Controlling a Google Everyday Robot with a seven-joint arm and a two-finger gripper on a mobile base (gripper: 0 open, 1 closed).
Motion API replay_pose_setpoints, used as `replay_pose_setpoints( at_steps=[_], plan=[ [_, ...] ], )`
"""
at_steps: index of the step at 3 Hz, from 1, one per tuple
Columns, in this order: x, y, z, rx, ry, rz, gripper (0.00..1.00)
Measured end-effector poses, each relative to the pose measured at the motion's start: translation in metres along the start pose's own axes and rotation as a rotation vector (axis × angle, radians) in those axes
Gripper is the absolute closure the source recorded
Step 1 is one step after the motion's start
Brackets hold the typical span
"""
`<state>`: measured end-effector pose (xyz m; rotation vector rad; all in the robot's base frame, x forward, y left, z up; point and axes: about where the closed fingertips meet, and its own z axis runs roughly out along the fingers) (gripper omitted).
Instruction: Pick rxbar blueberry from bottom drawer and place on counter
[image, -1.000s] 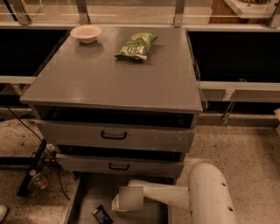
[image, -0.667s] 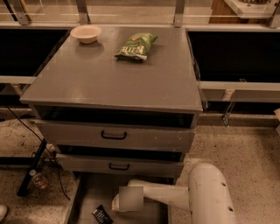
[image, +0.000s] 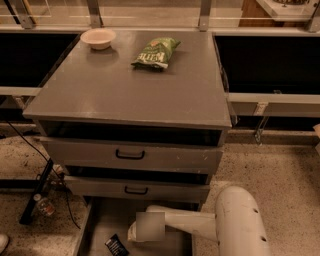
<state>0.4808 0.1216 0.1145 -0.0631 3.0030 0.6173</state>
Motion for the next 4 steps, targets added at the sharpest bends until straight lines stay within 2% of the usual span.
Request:
replay_pose_setpoints(
  at_steps=[2,3,4],
  plan=[
    [0.0001,0.0,0.0001,0.0,0.0,0.0,0.11],
    [0.0001,0.0,0.0001,0.0,0.0,0.0,0.0],
    [0.0001,0.0,0.0001,0.0,0.0,0.0,0.0]
  ],
)
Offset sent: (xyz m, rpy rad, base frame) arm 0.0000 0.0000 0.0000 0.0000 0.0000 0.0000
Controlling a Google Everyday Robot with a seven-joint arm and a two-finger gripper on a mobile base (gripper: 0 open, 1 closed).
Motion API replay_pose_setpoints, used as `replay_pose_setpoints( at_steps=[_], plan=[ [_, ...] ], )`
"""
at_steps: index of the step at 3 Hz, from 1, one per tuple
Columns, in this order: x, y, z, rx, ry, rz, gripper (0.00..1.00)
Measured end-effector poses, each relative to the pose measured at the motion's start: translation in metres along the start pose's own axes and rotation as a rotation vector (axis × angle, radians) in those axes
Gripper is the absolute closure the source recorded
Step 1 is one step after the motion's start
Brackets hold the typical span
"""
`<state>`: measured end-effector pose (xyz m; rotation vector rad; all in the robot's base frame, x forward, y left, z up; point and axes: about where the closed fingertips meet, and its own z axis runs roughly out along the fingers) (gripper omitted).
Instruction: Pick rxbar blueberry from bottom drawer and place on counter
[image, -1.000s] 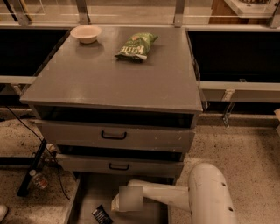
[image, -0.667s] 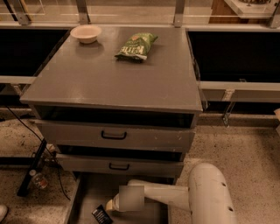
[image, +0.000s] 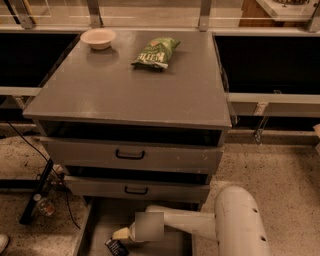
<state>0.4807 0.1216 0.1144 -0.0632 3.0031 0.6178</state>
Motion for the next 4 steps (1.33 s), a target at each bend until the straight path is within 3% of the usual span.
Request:
replay_pose_setpoints(
  at_steps=[1,2,4],
  plan=[
    [0.001,-0.002,-0.002,-0.022,-0.001,0.0,0.0],
    [-0.005,-0.015,-0.031,-0.01,-0.04,0.002,0.0],
    [-0.001,-0.063,-0.12,0.096,-0.177,0.01,0.0]
  ],
)
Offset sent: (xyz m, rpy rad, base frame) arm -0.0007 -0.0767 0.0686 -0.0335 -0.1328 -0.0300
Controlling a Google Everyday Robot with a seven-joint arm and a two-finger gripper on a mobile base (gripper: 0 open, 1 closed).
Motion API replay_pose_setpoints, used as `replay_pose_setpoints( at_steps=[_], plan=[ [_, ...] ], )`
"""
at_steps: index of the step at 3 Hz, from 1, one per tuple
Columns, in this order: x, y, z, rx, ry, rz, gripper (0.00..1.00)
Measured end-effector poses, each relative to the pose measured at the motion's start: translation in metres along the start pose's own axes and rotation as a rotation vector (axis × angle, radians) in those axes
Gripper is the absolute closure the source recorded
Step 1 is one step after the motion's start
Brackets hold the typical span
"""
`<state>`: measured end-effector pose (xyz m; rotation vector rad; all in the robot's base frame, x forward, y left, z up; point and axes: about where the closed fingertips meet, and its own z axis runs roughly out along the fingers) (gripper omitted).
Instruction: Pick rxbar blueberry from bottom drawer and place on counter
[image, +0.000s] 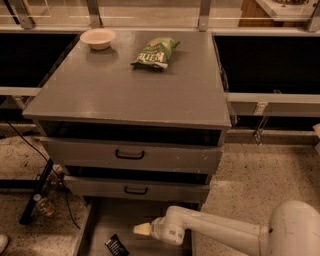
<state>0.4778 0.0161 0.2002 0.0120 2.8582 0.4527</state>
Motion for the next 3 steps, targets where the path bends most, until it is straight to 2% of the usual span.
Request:
replay_pose_setpoints(
  at_steps=[1,2,3],
  plan=[
    [-0.009,-0.056,-0.021,0.074,-0.026,0.106,0.0],
    [0.001,-0.173,-0.029,0.175,-0.008,0.362,0.0],
    [0.034,-0.322,-0.056,0.296,0.006,0.687,0.0]
  ],
)
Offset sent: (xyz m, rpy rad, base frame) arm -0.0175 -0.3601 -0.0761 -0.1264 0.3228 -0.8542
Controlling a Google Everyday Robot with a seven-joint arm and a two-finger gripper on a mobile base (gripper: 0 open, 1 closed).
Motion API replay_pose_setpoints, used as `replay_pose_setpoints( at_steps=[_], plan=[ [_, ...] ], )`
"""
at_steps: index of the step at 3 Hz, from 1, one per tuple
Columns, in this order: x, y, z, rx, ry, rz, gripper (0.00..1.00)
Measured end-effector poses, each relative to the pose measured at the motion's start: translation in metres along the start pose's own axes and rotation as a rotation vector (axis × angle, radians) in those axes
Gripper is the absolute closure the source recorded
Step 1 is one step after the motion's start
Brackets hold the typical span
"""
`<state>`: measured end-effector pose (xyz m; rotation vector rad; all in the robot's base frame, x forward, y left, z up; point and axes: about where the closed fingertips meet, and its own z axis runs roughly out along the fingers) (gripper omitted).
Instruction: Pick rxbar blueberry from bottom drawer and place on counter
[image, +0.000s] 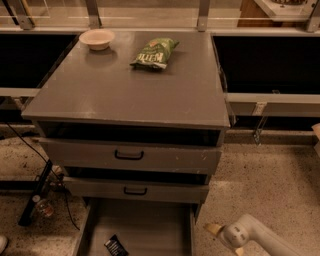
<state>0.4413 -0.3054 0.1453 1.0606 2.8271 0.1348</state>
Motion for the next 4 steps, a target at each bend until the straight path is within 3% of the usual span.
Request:
replay_pose_setpoints(
  at_steps=[1,2,3,4],
  plan=[
    [-0.025,-0.117,-0.007,0.119,0.013,0.253,0.0],
    [-0.025,-0.215,-0.03,0.172,0.003,0.476,0.0],
    [-0.014,-0.241,-0.032,0.174,0.006,0.525,0.0],
    [-0.014,-0.241,-0.032,0.174,0.006,0.525,0.0]
  ],
)
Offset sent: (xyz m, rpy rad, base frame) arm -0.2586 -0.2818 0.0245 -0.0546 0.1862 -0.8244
